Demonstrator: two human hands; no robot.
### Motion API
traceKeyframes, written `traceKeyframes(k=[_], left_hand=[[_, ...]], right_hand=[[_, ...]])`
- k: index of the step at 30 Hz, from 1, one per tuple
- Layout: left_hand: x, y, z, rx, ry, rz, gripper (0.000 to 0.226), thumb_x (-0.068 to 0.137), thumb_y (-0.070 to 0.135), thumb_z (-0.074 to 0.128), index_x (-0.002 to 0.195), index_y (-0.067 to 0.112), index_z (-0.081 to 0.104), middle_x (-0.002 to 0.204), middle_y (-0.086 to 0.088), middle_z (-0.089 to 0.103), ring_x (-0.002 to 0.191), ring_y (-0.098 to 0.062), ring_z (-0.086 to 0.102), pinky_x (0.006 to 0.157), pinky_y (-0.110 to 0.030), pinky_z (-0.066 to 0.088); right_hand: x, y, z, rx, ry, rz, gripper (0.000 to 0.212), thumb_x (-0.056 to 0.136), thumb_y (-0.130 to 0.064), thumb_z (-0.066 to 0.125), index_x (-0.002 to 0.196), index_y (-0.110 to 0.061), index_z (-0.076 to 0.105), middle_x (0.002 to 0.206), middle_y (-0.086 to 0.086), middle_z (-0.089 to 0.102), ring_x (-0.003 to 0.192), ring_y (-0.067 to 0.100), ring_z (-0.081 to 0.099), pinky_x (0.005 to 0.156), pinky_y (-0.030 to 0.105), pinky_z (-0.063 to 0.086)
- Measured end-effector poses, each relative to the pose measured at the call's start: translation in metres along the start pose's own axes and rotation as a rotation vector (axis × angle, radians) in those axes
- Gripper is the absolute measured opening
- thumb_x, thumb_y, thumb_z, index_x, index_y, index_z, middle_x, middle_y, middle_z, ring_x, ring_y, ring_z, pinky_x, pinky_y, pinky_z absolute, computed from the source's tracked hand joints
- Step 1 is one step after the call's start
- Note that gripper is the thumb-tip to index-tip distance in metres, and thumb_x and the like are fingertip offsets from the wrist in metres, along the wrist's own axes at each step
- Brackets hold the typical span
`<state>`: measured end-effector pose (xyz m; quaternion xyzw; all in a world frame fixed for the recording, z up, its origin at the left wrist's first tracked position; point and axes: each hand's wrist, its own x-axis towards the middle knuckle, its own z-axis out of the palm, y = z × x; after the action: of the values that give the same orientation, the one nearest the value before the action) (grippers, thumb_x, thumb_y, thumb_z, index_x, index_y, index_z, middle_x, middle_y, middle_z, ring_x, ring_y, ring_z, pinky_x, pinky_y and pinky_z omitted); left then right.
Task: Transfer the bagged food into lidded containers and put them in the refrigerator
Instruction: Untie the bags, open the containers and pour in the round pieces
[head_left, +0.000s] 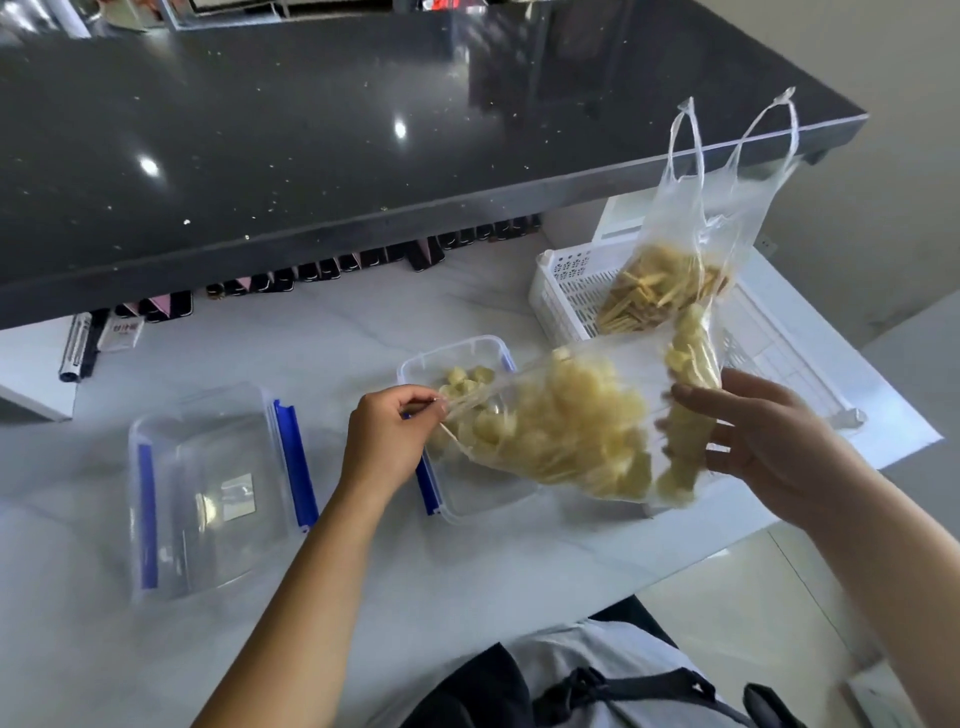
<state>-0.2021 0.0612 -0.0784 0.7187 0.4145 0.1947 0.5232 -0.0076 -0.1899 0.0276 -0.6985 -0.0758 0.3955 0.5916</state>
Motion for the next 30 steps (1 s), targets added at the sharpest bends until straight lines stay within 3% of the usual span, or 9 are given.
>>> traceKeyframes(k=[3, 8, 12, 15, 17, 23, 26, 30], left_hand=[[0.000, 0.001, 0.001, -0.052, -0.011, -0.038, 0.008, 0.087, 0.014, 0.073, 0.086, 0.020, 0.078, 0.083, 0.005, 0.077, 0.082, -0.010, 0.073, 0.078, -0.023, 0.054], [-0.001, 0.000, 0.000, -0.108, -0.001, -0.091, 0.008, 0.087, 0.013, 0.073, 0.090, 0.019, 0.077, 0.086, 0.003, 0.077, 0.083, -0.009, 0.072, 0.075, -0.020, 0.051], [-0.004, -0.003, -0.002, -0.110, -0.013, -0.109, 0.008, 0.087, 0.014, 0.073, 0.092, 0.019, 0.077, 0.088, 0.003, 0.077, 0.085, -0.009, 0.072, 0.076, -0.020, 0.052], [-0.007, -0.003, -0.002, -0.104, -0.029, -0.099, 0.011, 0.088, 0.011, 0.072, 0.094, 0.018, 0.078, 0.089, 0.005, 0.077, 0.081, 0.000, 0.071, 0.068, -0.011, 0.048], [-0.009, -0.003, -0.001, -0.157, -0.042, -0.119, 0.014, 0.089, 0.007, 0.070, 0.095, 0.016, 0.078, 0.090, 0.005, 0.077, 0.077, 0.004, 0.069, 0.064, -0.005, 0.046], [-0.012, -0.005, -0.003, -0.197, -0.105, -0.134, 0.025, 0.088, 0.004, 0.070, 0.086, 0.027, 0.079, 0.092, 0.007, 0.078, 0.091, -0.006, 0.071, 0.086, -0.023, 0.053], [-0.014, -0.008, -0.004, -0.084, -0.162, -0.098, 0.034, 0.086, -0.001, 0.067, 0.094, 0.030, 0.079, 0.098, 0.006, 0.077, 0.094, -0.010, 0.070, 0.090, -0.027, 0.055], [-0.017, -0.007, -0.002, 0.249, -0.098, 0.106, 0.019, 0.084, 0.017, 0.077, 0.101, 0.025, 0.078, 0.091, 0.010, 0.073, 0.078, -0.011, 0.062, 0.072, -0.029, 0.054]], right_hand=[[0.001, -0.004, 0.002, 0.027, -0.009, -0.022, 0.040, 0.072, -0.020, 0.077, 0.109, -0.007, 0.071, 0.093, 0.011, 0.071, 0.088, 0.030, 0.067, 0.088, 0.051, 0.054], [0.005, -0.006, 0.006, -0.022, 0.009, -0.037, 0.037, 0.075, -0.015, 0.075, 0.112, -0.007, 0.069, 0.093, 0.013, 0.070, 0.084, 0.028, 0.070, 0.079, 0.048, 0.058], [0.008, -0.009, 0.004, -0.024, 0.011, -0.020, 0.048, 0.073, -0.016, 0.076, 0.117, -0.001, 0.065, 0.095, 0.016, 0.066, 0.086, 0.030, 0.069, 0.084, 0.054, 0.056], [0.010, -0.016, 0.005, -0.022, 0.004, -0.053, 0.048, 0.073, -0.017, 0.075, 0.118, -0.002, 0.066, 0.094, 0.015, 0.066, 0.088, 0.031, 0.067, 0.083, 0.052, 0.057], [0.010, -0.017, 0.008, -0.052, 0.010, -0.057, 0.051, 0.071, -0.016, 0.077, 0.117, 0.002, 0.064, 0.093, 0.015, 0.065, 0.084, 0.029, 0.068, 0.089, 0.059, 0.053], [0.010, -0.022, 0.017, -0.063, -0.010, -0.084, 0.048, 0.069, -0.015, 0.078, 0.113, -0.002, 0.067, 0.091, 0.014, 0.066, 0.079, 0.026, 0.069, 0.092, 0.065, 0.050], [0.011, -0.020, 0.019, -0.050, 0.002, -0.084, 0.049, 0.067, -0.014, 0.078, 0.113, -0.001, 0.067, 0.091, 0.016, 0.066, 0.080, 0.028, 0.068, 0.094, 0.068, 0.047], [0.009, -0.023, 0.019, -0.066, -0.013, -0.094, 0.050, 0.068, -0.013, 0.078, 0.115, -0.001, 0.067, 0.092, 0.016, 0.066, 0.085, 0.030, 0.067, 0.095, 0.068, 0.047]])
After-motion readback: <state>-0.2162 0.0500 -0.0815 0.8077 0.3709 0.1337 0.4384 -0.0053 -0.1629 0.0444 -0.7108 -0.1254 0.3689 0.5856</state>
